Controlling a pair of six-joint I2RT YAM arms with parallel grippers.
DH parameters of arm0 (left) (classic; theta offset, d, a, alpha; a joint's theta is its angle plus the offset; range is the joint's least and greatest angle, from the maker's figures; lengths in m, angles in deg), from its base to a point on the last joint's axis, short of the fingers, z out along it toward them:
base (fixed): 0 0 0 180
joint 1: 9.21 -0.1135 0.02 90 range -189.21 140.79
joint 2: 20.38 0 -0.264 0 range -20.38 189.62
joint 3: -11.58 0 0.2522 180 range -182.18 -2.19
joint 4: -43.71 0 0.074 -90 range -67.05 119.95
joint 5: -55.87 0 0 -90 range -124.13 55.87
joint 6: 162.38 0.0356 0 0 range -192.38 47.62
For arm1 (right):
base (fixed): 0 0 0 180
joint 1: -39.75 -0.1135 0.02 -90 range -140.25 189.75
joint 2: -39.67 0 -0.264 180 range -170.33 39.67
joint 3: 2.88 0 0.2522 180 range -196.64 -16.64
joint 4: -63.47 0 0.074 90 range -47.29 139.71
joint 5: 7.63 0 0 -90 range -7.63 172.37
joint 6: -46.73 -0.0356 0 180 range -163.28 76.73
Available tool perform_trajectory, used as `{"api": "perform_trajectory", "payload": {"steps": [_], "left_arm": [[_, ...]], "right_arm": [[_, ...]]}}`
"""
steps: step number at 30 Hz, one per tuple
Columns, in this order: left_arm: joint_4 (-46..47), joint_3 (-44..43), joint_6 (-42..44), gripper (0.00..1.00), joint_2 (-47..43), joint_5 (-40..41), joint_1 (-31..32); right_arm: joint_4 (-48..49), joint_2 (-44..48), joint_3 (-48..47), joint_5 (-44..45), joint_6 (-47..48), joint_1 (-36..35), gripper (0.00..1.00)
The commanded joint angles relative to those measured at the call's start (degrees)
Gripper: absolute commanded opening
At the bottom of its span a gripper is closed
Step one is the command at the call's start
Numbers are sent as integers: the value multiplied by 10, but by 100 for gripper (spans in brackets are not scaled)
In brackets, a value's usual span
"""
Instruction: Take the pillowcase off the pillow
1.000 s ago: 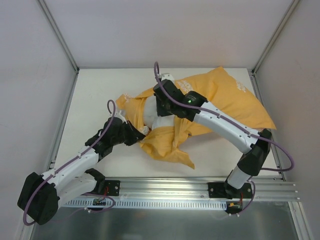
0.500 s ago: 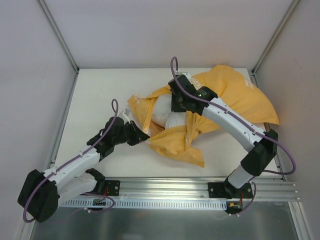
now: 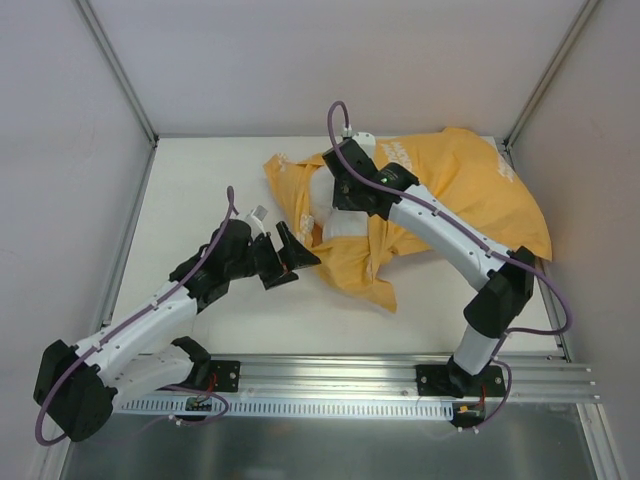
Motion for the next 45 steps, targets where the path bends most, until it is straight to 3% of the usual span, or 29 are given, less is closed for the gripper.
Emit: {"api": "perform_trajectory", "payload": {"steps": [1,5,11,16,19,24,27,36,40,45], "left_arm": [[21,-41,-39,99,34,11,11],[38,-44,-51,99,42,37,14],[179,-3,-119,99,65,53,13],[187,-15,-155,99,120,67,13],[176,-66,-156,98,184,24,16],[154,-85,-131,74,202,-21,37],[154,-77,-117,66,205,-54,48],[203,-16,-113,35,258,-39,157],[216,-4,-124,2,291,-36,175],[226,44,-137,0,279,-1,161]], "right_arm": [[29,2,-49,11,-19,-15,1],[27,-1,-55,12,-13,-23,1],[27,-1,-42,31,1,-28,1],[30,8,-22,46,8,-33,1],[24,4,-26,54,14,-33,1],[17,-1,-36,92,41,-28,1],[17,-9,-53,83,45,-13,1],[3,-59,-146,59,50,18,1],[0,-54,-166,34,49,30,1],[0,11,-145,4,64,33,1]]}}
